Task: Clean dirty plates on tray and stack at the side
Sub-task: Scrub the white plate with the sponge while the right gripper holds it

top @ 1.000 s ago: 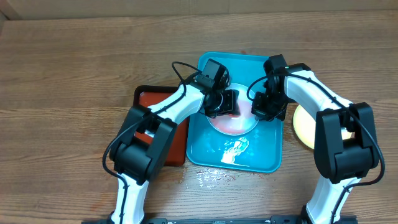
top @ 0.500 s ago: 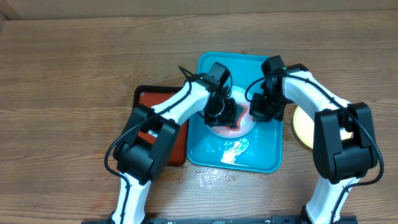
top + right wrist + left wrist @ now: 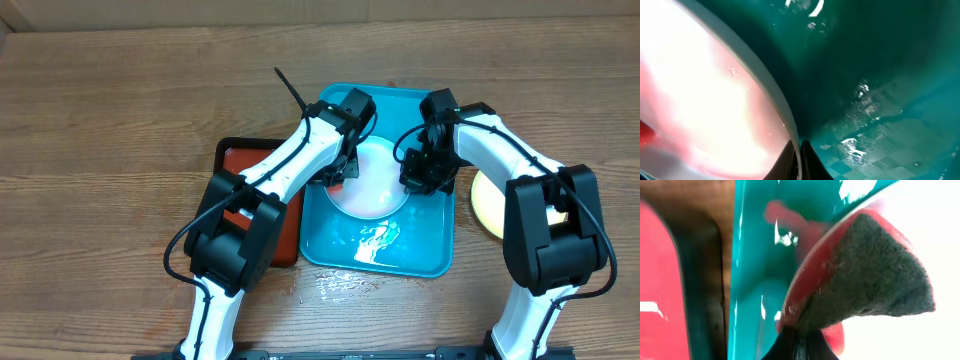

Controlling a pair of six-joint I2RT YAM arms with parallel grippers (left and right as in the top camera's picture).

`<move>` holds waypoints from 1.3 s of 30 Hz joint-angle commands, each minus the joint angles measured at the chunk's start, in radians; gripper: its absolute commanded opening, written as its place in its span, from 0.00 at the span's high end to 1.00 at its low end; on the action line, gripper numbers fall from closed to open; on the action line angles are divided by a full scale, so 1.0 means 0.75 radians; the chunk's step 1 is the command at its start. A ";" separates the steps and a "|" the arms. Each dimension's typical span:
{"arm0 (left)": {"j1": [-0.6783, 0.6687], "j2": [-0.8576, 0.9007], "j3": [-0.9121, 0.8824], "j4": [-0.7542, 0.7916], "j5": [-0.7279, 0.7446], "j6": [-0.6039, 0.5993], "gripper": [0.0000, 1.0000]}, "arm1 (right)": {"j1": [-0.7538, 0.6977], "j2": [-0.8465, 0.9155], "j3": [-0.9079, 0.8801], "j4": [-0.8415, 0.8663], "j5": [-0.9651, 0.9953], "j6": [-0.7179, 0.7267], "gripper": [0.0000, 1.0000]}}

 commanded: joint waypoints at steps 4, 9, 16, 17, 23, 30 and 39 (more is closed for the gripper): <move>0.010 0.062 0.018 0.172 0.034 0.143 0.96 | -0.011 -0.032 -0.004 -0.003 0.073 -0.037 0.96; 0.005 0.136 0.018 0.302 0.403 0.152 0.96 | -0.010 -0.032 -0.004 -0.018 0.107 -0.039 0.96; -0.002 0.211 0.018 0.469 0.886 0.152 0.96 | -0.010 -0.032 -0.004 -0.022 0.117 -0.044 0.96; -0.007 0.211 0.018 0.502 0.925 0.152 0.96 | -0.010 -0.032 -0.004 -0.022 0.117 -0.043 0.96; -0.045 0.211 0.018 0.582 0.980 0.151 0.96 | -0.010 -0.032 -0.004 -0.022 0.117 -0.043 0.96; -0.082 0.230 0.012 0.567 1.088 0.141 0.96 | -0.010 -0.032 -0.004 -0.021 0.122 -0.043 0.96; -0.067 0.229 0.012 0.362 1.114 0.130 0.96 | -0.011 -0.032 -0.004 -0.017 0.122 -0.043 0.96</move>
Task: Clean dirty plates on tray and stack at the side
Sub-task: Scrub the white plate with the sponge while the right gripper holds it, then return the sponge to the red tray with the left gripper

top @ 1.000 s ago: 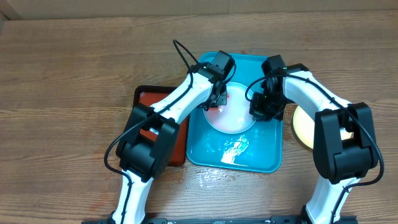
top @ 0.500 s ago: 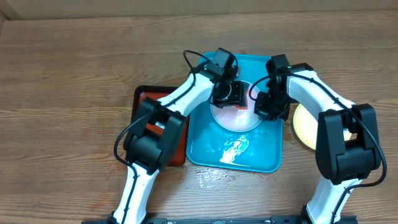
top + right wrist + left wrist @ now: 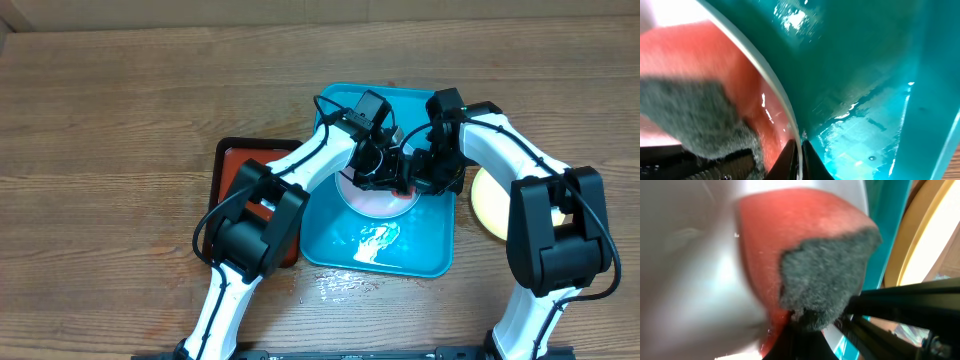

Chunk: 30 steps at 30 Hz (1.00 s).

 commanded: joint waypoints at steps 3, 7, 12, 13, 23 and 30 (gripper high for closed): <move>-0.007 0.051 -0.010 -0.213 0.097 0.008 0.96 | 0.014 -0.017 -0.003 0.023 0.017 -0.024 0.96; -0.007 0.043 -0.010 -0.381 -0.148 0.002 0.96 | 0.014 -0.017 -0.003 0.024 0.017 -0.024 0.96; -0.006 -0.013 -0.009 -0.543 -0.593 -0.071 0.96 | 0.014 -0.017 -0.003 0.023 0.017 -0.024 0.96; -0.006 -0.028 -0.009 -0.558 -0.654 -0.087 0.96 | 0.014 -0.017 -0.003 0.022 0.017 -0.024 0.96; 0.041 -0.208 -0.009 -0.649 -1.118 -0.257 0.96 | 0.014 -0.017 -0.003 -0.001 0.017 -0.024 0.96; 0.107 -0.282 -0.008 -0.690 -0.930 -0.278 0.96 | 0.014 -0.017 -0.003 -0.009 0.017 -0.025 0.96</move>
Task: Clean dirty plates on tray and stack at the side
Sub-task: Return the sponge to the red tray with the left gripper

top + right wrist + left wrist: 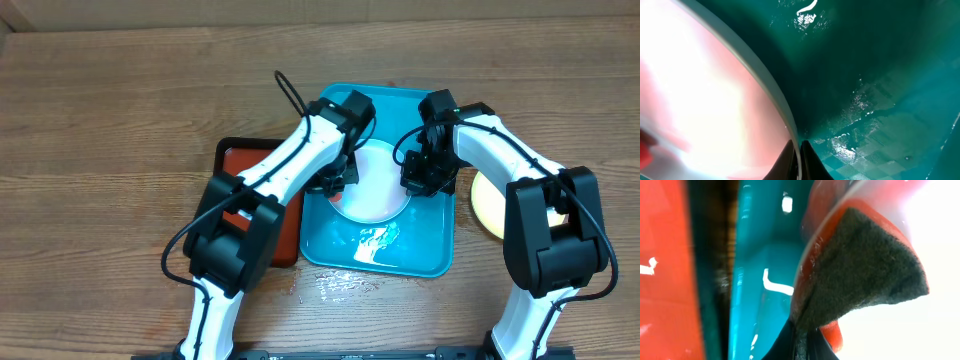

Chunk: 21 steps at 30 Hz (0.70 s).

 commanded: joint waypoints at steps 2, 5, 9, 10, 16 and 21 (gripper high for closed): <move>0.069 -0.155 -0.019 -0.045 0.051 -0.031 0.95 | -0.019 -0.018 0.000 -0.011 0.086 -0.004 0.96; 0.104 -0.302 -0.019 -0.090 0.062 -0.017 0.96 | -0.019 -0.018 0.000 -0.014 0.086 -0.004 0.96; 0.175 -0.487 -0.019 -0.174 0.018 0.024 0.96 | -0.019 -0.018 0.000 -0.023 0.085 -0.004 0.96; 0.193 -0.519 -0.020 -0.194 -0.004 0.045 0.96 | -0.019 -0.018 0.000 -0.025 0.085 -0.004 0.96; 0.221 -0.541 -0.110 -0.254 -0.178 0.077 0.96 | -0.019 -0.018 0.000 -0.030 0.085 -0.004 0.96; 0.231 -0.540 -0.421 -0.012 -0.188 0.076 0.96 | -0.019 -0.018 0.000 -0.038 0.085 -0.004 0.96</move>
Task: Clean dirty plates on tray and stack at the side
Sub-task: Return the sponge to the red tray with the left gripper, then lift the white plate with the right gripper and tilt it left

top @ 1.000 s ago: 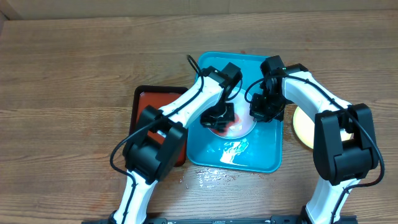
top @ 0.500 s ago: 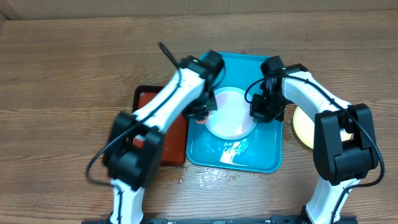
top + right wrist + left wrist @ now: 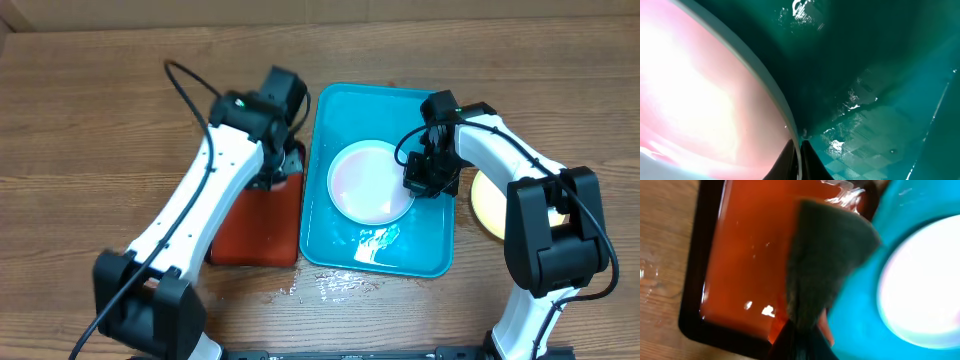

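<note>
A white plate lies in the teal tray. My right gripper is shut on the plate's right rim, one finger on each side of it. My left gripper is shut on a sponge with a grey scouring face and a red back. In the overhead view the left gripper hangs over the upper right corner of the red tray, off the plate. The plate shows blurred at the right of the left wrist view.
The red tray has a black rim and a wet floor. A pale yellow plate lies on the wood right of the teal tray. Water glistens in the teal tray and in a puddle at its front edge.
My left gripper has left the plate's left edge and now hangs over the red tray with the sponge in it. The right gripper keeps its hold on the plate's right rim.
The sponge was pressed at the plate's left edge, then on the plate's right side close to my right gripper, then back at the left edge. Now it is off the plate, over the red tray. The right gripper held the rim at every moment.
</note>
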Controlling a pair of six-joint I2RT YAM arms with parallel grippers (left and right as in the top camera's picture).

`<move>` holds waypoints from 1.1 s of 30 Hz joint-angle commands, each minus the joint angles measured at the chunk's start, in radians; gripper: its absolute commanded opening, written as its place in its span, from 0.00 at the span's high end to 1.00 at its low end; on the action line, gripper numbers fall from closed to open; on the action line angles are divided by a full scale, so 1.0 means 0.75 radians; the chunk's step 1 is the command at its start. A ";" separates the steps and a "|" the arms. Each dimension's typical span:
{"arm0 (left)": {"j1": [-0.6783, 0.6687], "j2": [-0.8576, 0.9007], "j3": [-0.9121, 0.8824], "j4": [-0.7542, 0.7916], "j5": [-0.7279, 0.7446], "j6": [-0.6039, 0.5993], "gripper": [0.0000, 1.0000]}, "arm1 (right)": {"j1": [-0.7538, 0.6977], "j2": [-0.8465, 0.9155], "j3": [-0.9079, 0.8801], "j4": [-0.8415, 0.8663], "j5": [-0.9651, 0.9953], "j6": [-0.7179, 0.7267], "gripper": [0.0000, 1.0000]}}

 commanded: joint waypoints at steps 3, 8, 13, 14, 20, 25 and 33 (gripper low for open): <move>0.033 0.026 -0.268 0.172 -0.050 0.030 0.96 | -0.010 -0.018 -0.001 -0.026 0.058 -0.004 0.96; 0.072 0.013 -0.241 0.167 -0.034 0.064 0.83 | -0.010 -0.018 -0.001 -0.040 0.059 -0.004 0.96; 0.083 -0.019 -0.106 0.093 0.011 0.135 0.39 | -0.010 -0.019 0.002 -0.018 0.054 -0.003 0.96; 0.083 -0.030 -0.071 0.076 0.014 0.152 0.36 | -0.010 -0.023 0.007 -0.012 0.055 -0.004 0.96; 0.085 -0.119 0.086 -0.001 0.014 0.186 0.23 | -0.010 -0.154 0.068 -0.015 0.060 -0.004 0.96; 0.110 -0.229 0.148 -0.031 0.014 0.195 0.14 | 0.041 -0.276 0.153 -0.087 0.161 -0.005 0.96; 0.281 -0.448 0.220 -0.085 0.015 0.206 0.00 | 0.408 -0.333 0.377 -0.143 0.482 -0.111 0.96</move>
